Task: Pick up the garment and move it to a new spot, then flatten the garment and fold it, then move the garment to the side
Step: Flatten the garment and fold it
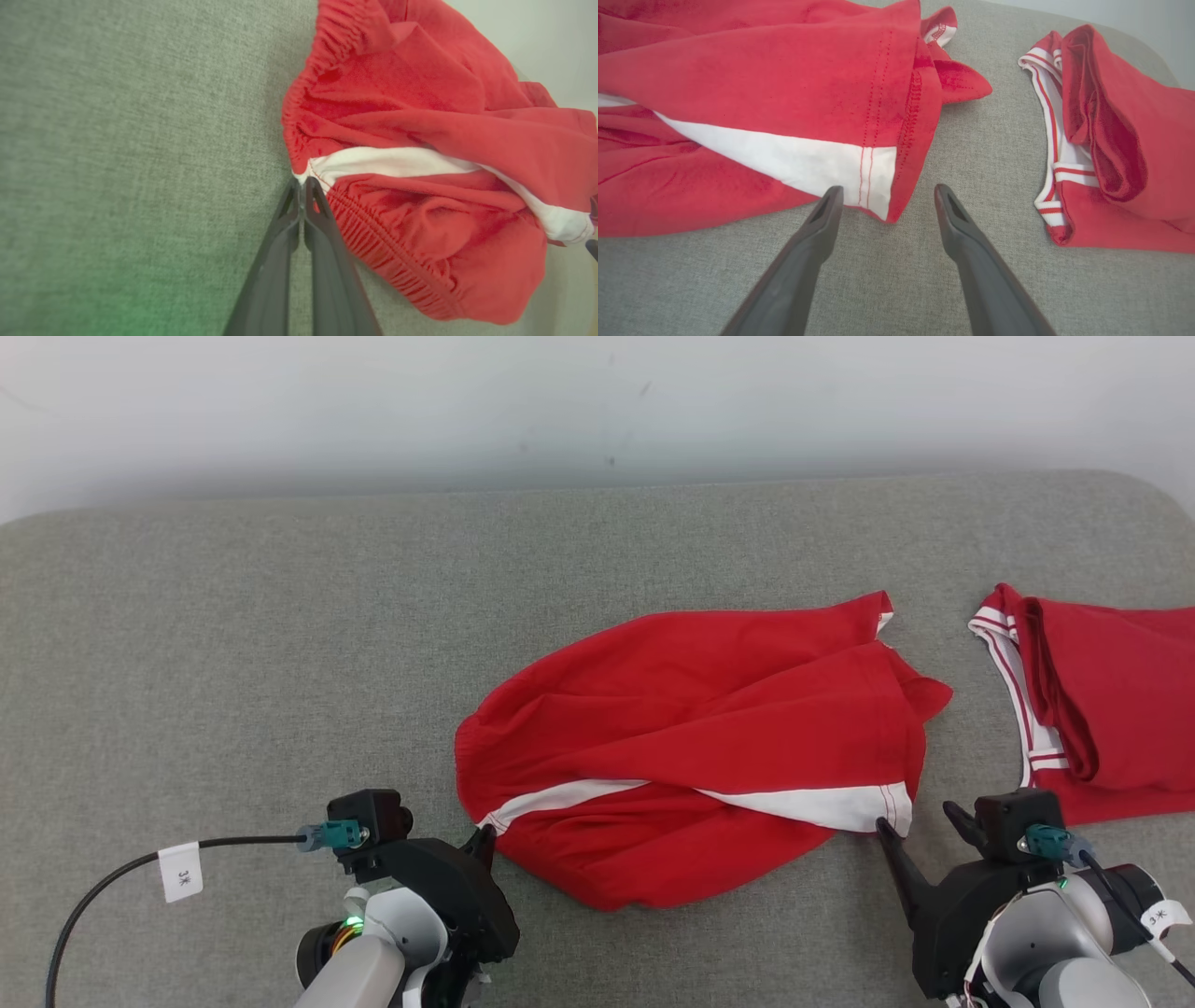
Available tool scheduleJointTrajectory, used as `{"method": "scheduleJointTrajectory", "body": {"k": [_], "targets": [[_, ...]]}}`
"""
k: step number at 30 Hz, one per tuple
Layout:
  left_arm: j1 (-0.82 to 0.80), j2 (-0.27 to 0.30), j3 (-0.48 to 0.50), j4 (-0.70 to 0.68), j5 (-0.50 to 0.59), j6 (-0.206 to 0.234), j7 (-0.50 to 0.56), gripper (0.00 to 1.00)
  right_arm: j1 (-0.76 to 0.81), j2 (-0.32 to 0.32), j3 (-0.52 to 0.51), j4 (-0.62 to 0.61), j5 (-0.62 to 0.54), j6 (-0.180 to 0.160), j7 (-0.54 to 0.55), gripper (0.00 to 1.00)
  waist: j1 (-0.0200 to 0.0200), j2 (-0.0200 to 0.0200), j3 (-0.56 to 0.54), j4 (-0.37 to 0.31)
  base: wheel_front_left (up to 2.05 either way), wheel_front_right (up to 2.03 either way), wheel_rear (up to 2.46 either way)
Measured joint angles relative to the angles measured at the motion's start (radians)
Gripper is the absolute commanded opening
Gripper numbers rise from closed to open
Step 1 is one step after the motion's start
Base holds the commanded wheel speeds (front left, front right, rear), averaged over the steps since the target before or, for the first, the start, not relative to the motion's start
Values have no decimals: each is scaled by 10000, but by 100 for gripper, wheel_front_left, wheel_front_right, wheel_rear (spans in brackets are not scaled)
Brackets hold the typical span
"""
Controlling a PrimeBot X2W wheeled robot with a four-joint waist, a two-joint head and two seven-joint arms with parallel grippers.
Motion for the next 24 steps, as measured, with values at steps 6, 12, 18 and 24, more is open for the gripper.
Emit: {"method": "scheduleJointTrajectory", "body": {"k": [6, 12, 18, 24], "targets": [[-3, 19, 4, -69, -2, 19, -42, 0, -128, 38, 42, 366, -36, 0, -199, 82, 0, 0, 8, -18, 0, 0, 0], [-2, 56, -17, -96, -2, 48, -44, 0, -265, 42, 146, 729, 21, 0, -391, 75, 0, 0, -8, -49, 0, 0, 0], [-4, 79, -36, -128, -2, 59, -69, 0, -553, 42, 309, 1072, 27, 0, -550, 52, 0, 0, 26, -31, 0, 0, 0], [-1, 79, -50, -115, -2, 40, -184, 0, -686, -56, 512, 1381, 230, 0, -746, 0, 0, 0, -41, 18, 0, 0, 0]]}}
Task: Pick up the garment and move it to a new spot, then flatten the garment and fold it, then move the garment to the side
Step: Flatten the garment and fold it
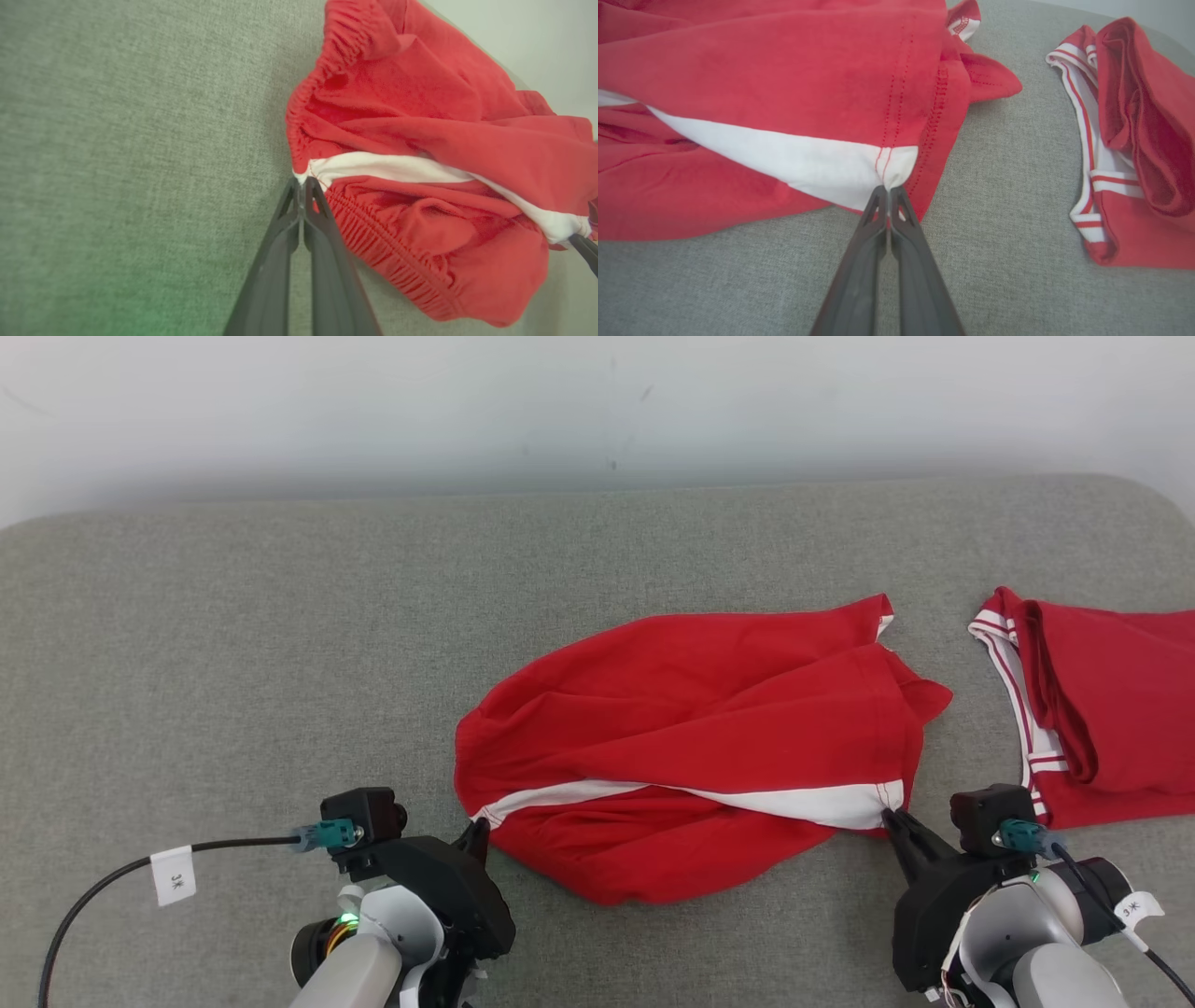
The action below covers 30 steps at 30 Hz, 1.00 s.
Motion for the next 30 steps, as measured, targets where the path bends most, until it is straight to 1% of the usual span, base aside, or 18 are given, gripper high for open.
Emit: {"method": "scheduleJointTrajectory", "body": {"k": [3, 6, 10, 12, 13, 14, 15, 17, 20, 23, 26, 30], "targets": [[6, 17, 42, -46, -6, -61, -196, 0, 10, -96, 12, -50, 67, 0, -232, 0, 0, 0, -93, 2, 0, 0, 0], [13, 25, 322, -362, -272, -303, -566, 0, 44, -121, -117, -441, 479, 0, -525, 0, 0, 0, -226, -21, 0, 0, 0], [-183, 134, 723, -1141, -663, -849, -656, 0, -105, -171, -267, -1574, 1528, 0, -784, 0, 0, 0, -404, -89, 0, 0, 0], [-504, 387, 959, -1662, -899, -1116, -585, 0, -376, -320, -362, -2171, 1946, 0, -863, 0, 0, 0, -489, -155, 0, 0, 0], [-504, 387, 959, -1662, -899, -1116, -585, 0, -376, -320, -362, -2171, 1946, 0, -863, 0, 0, 0, -489, -155, 0, 0, 0], [-672, 527, 1118, -1979, -1009, -1193, -499, 0, -539, -410, -462, -2424, 2125, 0, -861, 0, 0, 0, -536, -192, 0, 0, 0], [-1034, 809, 1310, -2535, -1179, -1375, -219, 0, -890, -635, -662, -2819, 2382, 0, -771, 0, 0, 0, -646, -251, 0, 0, 0], [-1454, 1045, 1421, -2972, -1429, -1538, 224, 0, -1290, -878, -790, -3126, 2548, 0, -665, 0, 0, 0, -755, -295, 0, 0, 0], [-2105, 1390, 1522, -3616, -1649, -1542, 917, 0, -1991, -1032, -857, -3607, 2788, 0, -410, 0, 0, 0, -915, -364, 0, 0, 0], [-2686, 1505, 1699, -4286, -2027, -1490, 1522, 0, -2728, -1068, -901, -3967, 3103, 0, -238, 0, -1, 0, -997, -459, 0, 0, 0], [-3238, 1526, 1873, -4892, -2391, -1239, 2011, 0, -3492, -1074, -963, -4109, 3421, 0, -138, 0, -2, -1, -933, -524, 0, 0, 0], [-3904, 1570, 2042, -5288, -2575, -807, 2429, 0, -4620, -1135, -884, -3785, 3459, 0, 82, 0, -1, 0, -611, -565, 0, 0, 0]]}}
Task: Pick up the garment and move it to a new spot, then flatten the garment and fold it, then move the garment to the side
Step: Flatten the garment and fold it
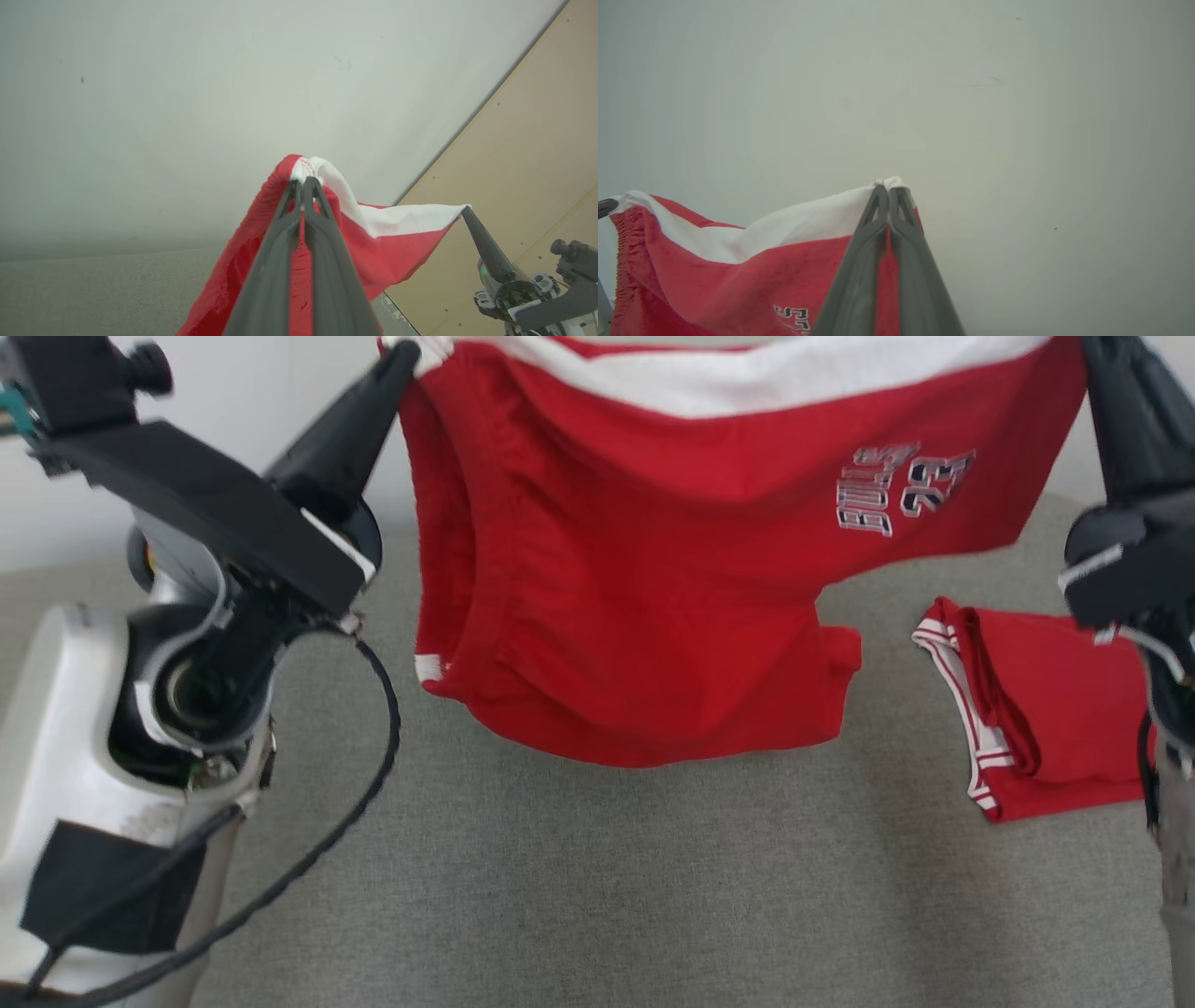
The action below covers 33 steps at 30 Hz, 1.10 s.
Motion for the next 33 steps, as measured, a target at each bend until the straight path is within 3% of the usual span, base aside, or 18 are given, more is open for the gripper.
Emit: {"method": "scheduleJointTrajectory", "body": {"k": [5, 11, 16, 20, 25, 30, 33], "targets": [[-979, 13, 138, 303, 284, 435, -56, 0, -2131, 96, 322, 1141, -305, -2, 58, 0, 1, 0, 783, -41, 0, 0, 0], [-2850, 59, 40, 1695, 1484, 506, -911, 0, -5255, 345, 1239, 3618, -1572, 0, -823, 0, 4, 1, 2216, -162, 0, 0, 0], [-4725, -420, 261, 2452, 2002, -203, -2577, 0, -7795, 978, 732, 5283, -2777, 0, -2673, 0, 6, 2, 3508, -308, 0, 0, 0], [-6021, -616, 278, 2746, 2426, -863, -3731, 0, -9252, 1066, 560, 6027, -2907, 0, -3335, 0, 5, 2, 4418, -404, 0, 0, 0], [-6013, -702, 59, 3260, 2418, -1478, -4065, 0, -9245, 616, 1670, 6466, -1971, 0, -3037, 0, 6, 3, 5301, -411, 0, 0, 0], [-4119, -349, -372, 3835, 2278, -1825, -4219, 0, -7287, -203, 3290, 6171, -610, 0, -2380, 0, 7, 3, 5649, -212, 0, 0, 0], [-2881, -115, -493, 3983, 2128, -1962, -4623, 0, -6027, -727, 3693, 5551, 268, 0, -2188, 0, 1, 2, 5506, -140, 0, 0, 0]]}}
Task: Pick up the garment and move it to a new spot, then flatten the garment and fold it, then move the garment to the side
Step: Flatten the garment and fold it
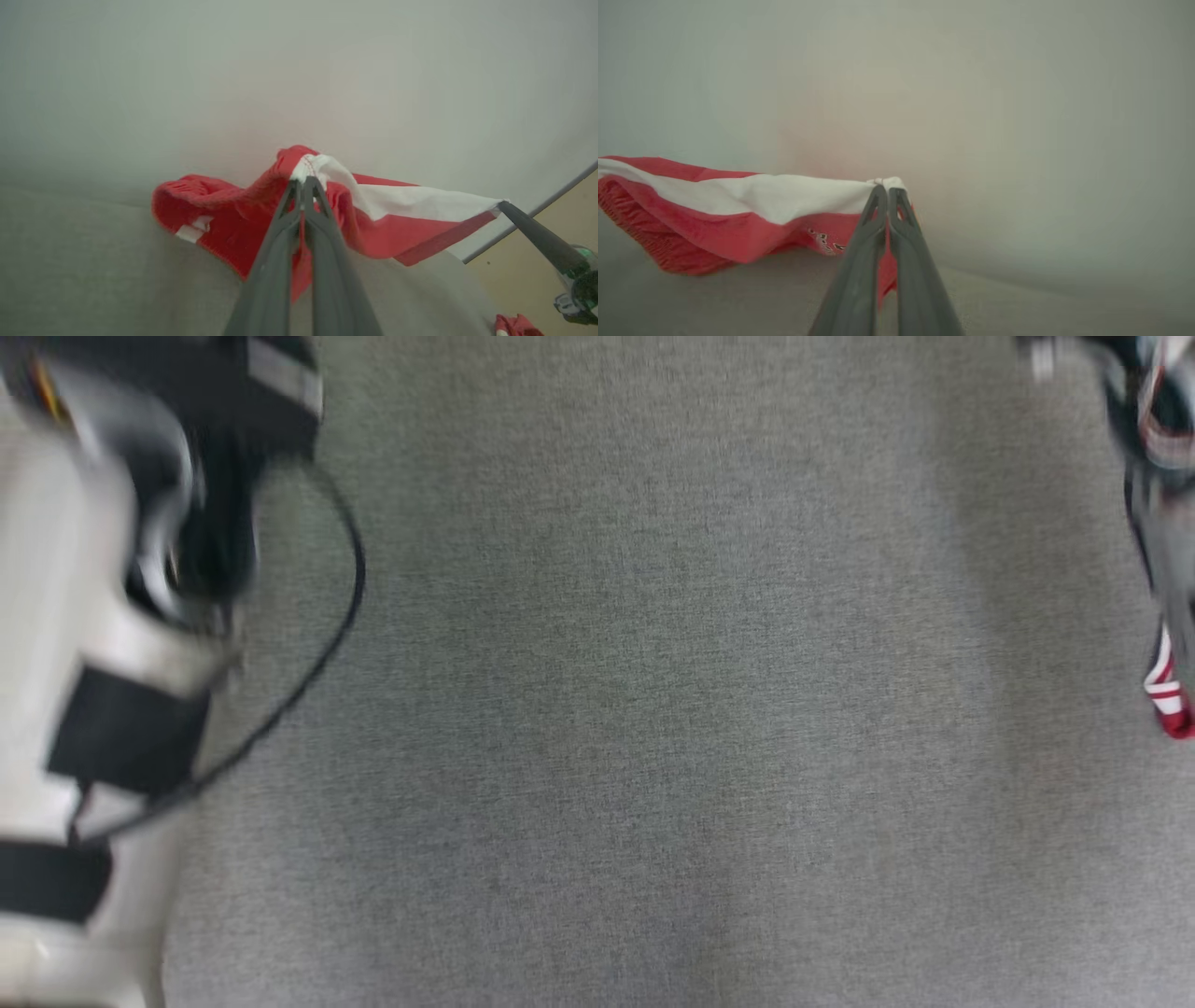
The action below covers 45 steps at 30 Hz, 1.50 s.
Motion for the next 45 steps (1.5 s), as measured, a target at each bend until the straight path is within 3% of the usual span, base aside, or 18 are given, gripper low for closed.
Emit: {"method": "scheduleJointTrajectory", "body": {"k": [4, 7, 13, 17, 24, 32, 40, 45], "targets": [[1717, 217, -128, -2, -313, -12, -709, 0, 1871, -662, -65, -1043, 786, 0, 190, 0, -1, 0, -430, 89, 0, 0, 0], [2955, 589, -731, -224, 286, -48, -1304, 0, 3457, -982, -178, -2151, 1162, 0, 510, 0, -1, -1, -942, 159, 0, 0, 0], [5330, 520, -1003, -719, 740, 52, -1864, 0, 6657, -1559, -1223, -4265, 1007, 0, 1442, 0, -4, -4, -2210, 344, 0, 0, 0], [6709, 368, -957, -1091, 654, 196, -1937, 0, 8693, -2197, -1699, -5624, -6, 0, 2894, 0, -5, -4, -3049, 475, 0, 0, 0], [8914, 568, -1045, -1952, 980, 740, -1987, 0, 12596, -1438, -2589, -8194, 458, 0, 5580, 0, -6, -6, -4470, 692, 0, 0, 0], [10604, 972, -1561, -2428, 1432, 1398, -1662, 0, 15087, -612, -3076, -8947, 535, 0, 7024, 0, -4, -6, -5400, 826, 0, 0, 0], [11594, 1639, -2004, -2838, 1987, 1948, -1170, 0, 16296, 94, -3638, -9484, 393, 0, 7319, 0, -2, -4, -5569, 926, 0, 0, 0], [11611, 1580, -1883, -3260, 1921, 1937, -1365, 0, 15924, 286, -3754, -9889, 84, 0, 6562, 0, -1, -4, -5467, 1036, 0, 0, 0]]}}
